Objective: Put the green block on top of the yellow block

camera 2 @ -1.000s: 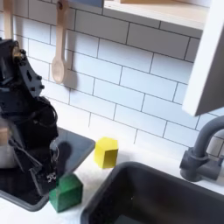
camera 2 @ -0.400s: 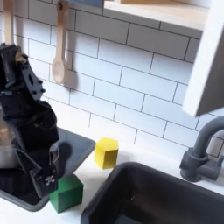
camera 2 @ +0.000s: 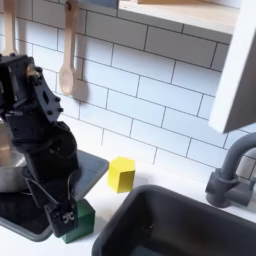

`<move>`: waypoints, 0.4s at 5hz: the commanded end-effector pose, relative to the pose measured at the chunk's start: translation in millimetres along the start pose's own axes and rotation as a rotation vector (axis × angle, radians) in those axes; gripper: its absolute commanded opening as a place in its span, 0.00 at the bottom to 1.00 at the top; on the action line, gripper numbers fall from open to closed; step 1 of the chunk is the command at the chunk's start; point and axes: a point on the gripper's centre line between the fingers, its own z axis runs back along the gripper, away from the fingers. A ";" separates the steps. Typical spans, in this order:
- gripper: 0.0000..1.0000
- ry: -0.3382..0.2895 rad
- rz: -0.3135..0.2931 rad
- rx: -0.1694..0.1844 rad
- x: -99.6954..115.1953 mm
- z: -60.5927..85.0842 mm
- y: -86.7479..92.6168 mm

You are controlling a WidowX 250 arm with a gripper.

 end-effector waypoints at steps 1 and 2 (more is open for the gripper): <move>1.00 0.008 0.021 0.016 8.0 -7.3 -9.3; 1.00 0.008 0.037 0.038 11.1 -8.5 -3.8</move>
